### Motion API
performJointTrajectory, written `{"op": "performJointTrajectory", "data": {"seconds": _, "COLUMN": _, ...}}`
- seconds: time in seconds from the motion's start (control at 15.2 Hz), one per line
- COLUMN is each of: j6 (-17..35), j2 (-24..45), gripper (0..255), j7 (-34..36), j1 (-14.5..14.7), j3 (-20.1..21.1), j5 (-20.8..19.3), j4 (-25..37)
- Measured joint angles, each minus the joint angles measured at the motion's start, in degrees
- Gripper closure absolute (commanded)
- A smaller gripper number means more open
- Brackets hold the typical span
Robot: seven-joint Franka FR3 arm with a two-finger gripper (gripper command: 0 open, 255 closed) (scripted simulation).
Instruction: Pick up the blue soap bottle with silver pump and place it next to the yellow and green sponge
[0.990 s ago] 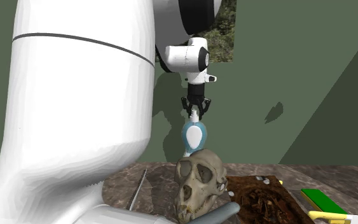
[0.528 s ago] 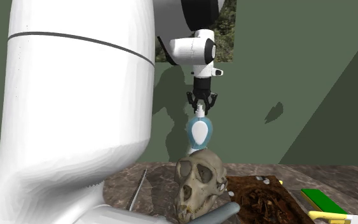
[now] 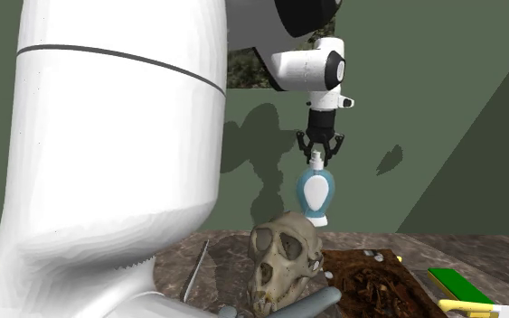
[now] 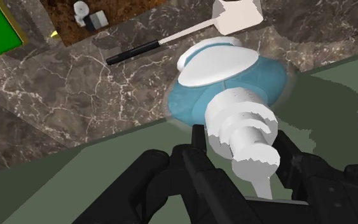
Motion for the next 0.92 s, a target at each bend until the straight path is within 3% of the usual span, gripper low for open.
{"op": "performJointTrajectory", "data": {"seconds": 0.92, "j6": -6.08, "j2": 9.32, "gripper": 255, "j7": -17.95, "j1": -12.71, "j3": -5.29, "j5": 5.12, "j4": 13.46}}
